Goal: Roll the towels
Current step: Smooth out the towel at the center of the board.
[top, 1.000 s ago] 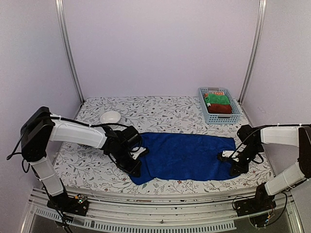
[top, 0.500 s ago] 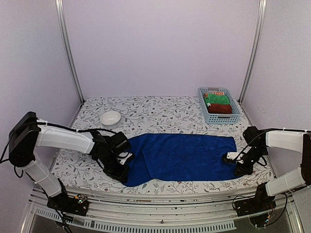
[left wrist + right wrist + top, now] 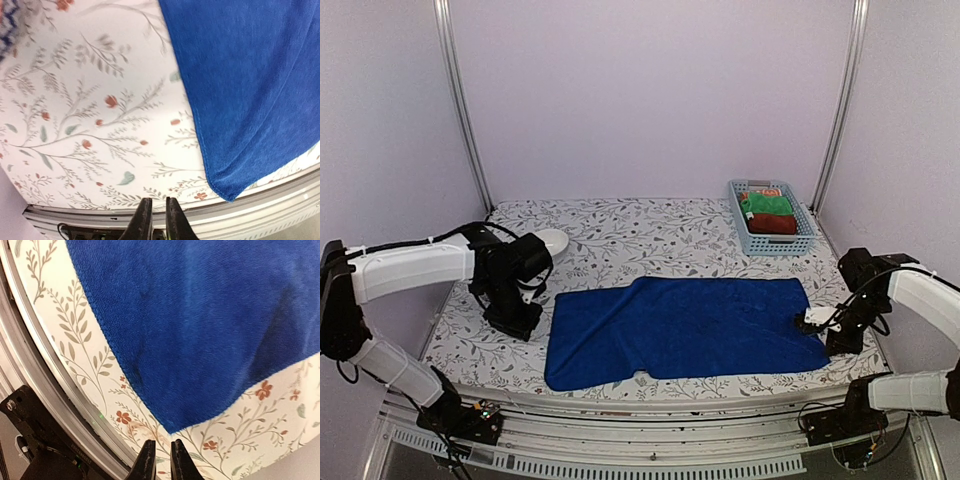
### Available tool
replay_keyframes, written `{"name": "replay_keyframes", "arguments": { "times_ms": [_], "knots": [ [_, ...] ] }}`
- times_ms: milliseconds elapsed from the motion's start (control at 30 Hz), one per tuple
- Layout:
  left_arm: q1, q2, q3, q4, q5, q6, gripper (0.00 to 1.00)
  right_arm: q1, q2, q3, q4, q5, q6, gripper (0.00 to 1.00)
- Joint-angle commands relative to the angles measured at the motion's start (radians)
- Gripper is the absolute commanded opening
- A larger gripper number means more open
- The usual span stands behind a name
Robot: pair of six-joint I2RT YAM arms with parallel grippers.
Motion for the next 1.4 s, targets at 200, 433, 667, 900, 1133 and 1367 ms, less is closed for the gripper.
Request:
{"name": "replay_keyframes", "arguments": {
  "times_ms": [200,433,667,900,1133,1367],
  "knots": [
    [0.154,0.035,0.214,0.168,-0.087,0.132,0.36,-0.087,0.141,0.286,0.165,-0.123,0.128,0.36],
    [0.217,0.195,0.204,0.415,0.017,0.186,0.27,-0.101,0.378,0.39,0.357,-0.146,0.348,0.34],
    [0.245,0.325,0.204,0.55,0.12,0.196,0.16,-0.101,0.513,0.373,0.529,-0.094,0.417,0.28],
    [0.245,0.433,0.208,0.588,0.144,0.204,0.11,-0.101,0.613,0.384,0.599,-0.102,0.449,0.24],
    [0.279,0.49,0.18,0.58,0.067,0.213,0.08,-0.101,0.694,0.379,0.655,-0.043,0.44,0.22],
    [0.32,0.566,0.194,0.566,-0.015,0.228,0.05,-0.115,0.761,0.394,0.689,0.029,0.44,0.21]
  ]
}}
